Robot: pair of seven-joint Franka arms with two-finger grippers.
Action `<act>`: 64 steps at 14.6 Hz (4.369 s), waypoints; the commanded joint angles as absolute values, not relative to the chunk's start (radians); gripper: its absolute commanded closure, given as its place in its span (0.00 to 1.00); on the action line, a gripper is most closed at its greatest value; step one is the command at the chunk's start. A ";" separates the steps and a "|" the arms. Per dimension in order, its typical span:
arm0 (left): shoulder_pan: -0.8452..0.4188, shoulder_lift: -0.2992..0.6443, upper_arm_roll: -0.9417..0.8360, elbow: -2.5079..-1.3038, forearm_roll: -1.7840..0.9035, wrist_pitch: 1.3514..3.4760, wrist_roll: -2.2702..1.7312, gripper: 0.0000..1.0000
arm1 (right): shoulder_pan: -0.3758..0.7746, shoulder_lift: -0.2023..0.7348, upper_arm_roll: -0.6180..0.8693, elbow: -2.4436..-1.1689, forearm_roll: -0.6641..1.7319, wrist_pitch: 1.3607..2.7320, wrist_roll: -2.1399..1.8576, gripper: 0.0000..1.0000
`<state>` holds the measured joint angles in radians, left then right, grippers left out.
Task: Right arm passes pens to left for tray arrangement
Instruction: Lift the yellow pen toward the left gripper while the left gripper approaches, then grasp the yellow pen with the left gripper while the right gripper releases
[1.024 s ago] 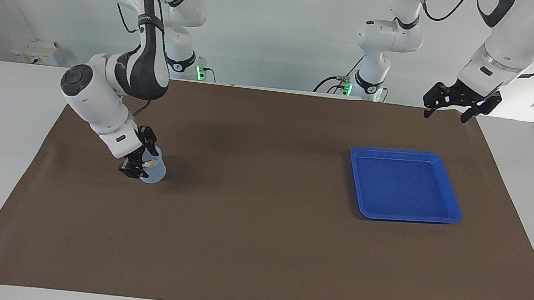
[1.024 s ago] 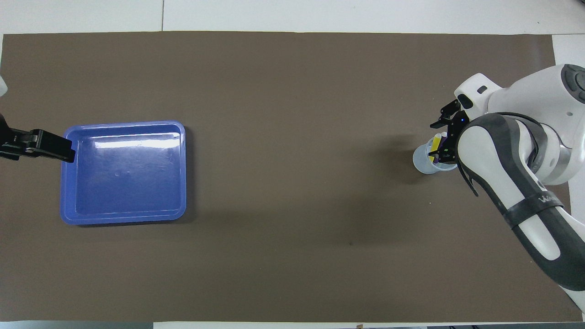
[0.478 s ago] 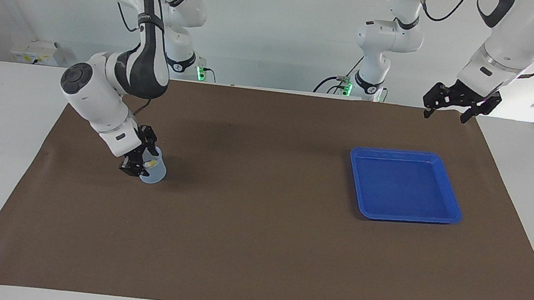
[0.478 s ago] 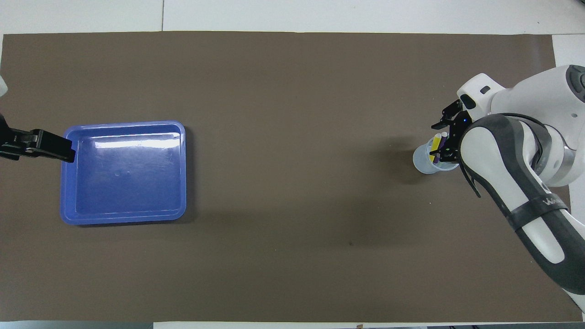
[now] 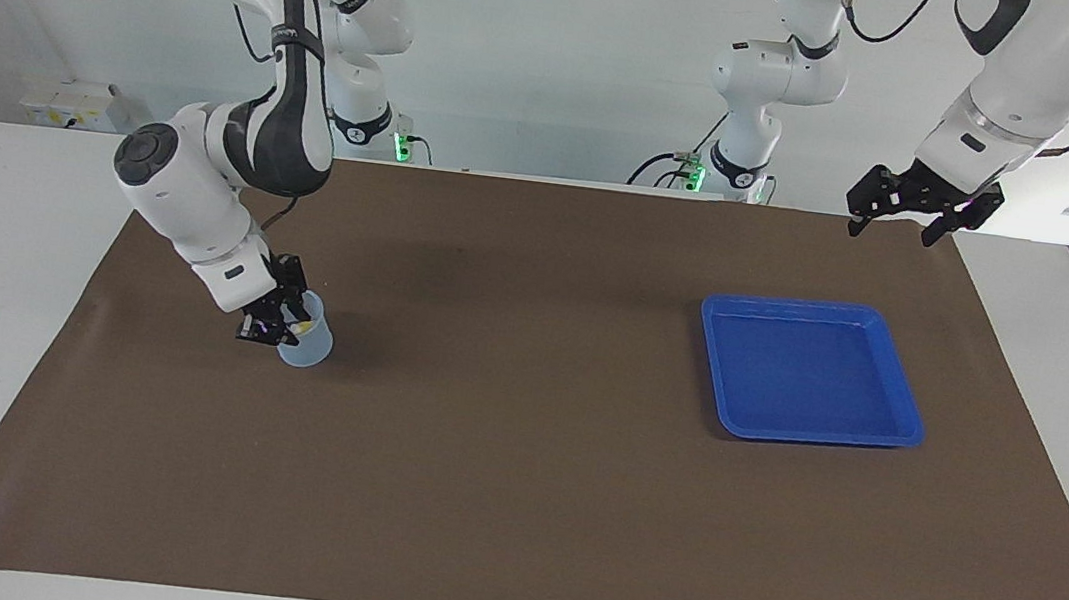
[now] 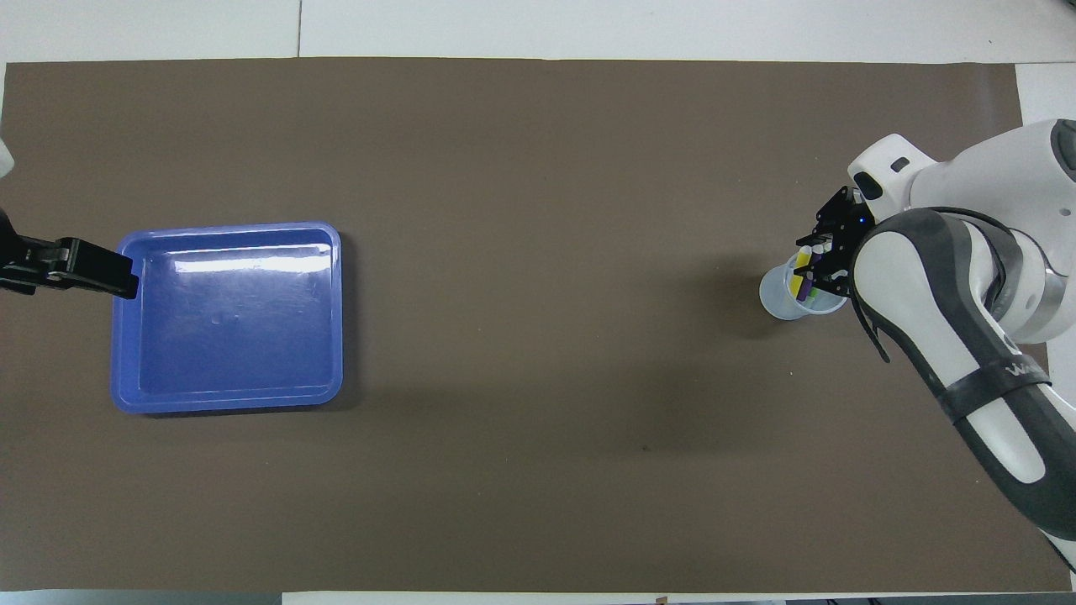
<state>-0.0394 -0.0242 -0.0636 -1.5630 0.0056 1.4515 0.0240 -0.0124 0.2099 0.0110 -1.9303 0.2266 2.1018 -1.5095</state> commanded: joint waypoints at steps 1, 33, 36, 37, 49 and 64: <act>-0.046 -0.038 -0.058 -1.569 -0.005 1.448 0.020 0.00 | -0.028 0.192 0.018 -1.950 0.253 2.102 -1.523 0.74; -0.061 -0.045 -0.179 -1.580 -0.360 1.594 -1.284 0.00 | 0.332 0.035 0.077 -1.636 0.571 2.098 0.787 1.00; -0.099 -0.037 -0.216 -1.572 -0.351 1.608 -1.553 0.00 | 0.458 0.005 0.077 -1.751 0.558 2.354 1.023 1.00; -0.121 -0.035 -0.218 -1.553 -0.347 1.606 -1.665 0.00 | 0.478 -0.009 0.077 -1.778 0.558 2.365 1.028 1.00; -0.195 -0.057 -0.225 -1.669 -0.377 1.739 -2.370 0.00 | 0.517 -0.038 0.078 -1.836 0.558 2.368 1.026 1.00; -0.255 -0.086 -0.225 -1.746 -0.414 1.827 -2.296 0.28 | 0.509 -0.037 0.077 -1.835 0.558 2.368 1.000 1.00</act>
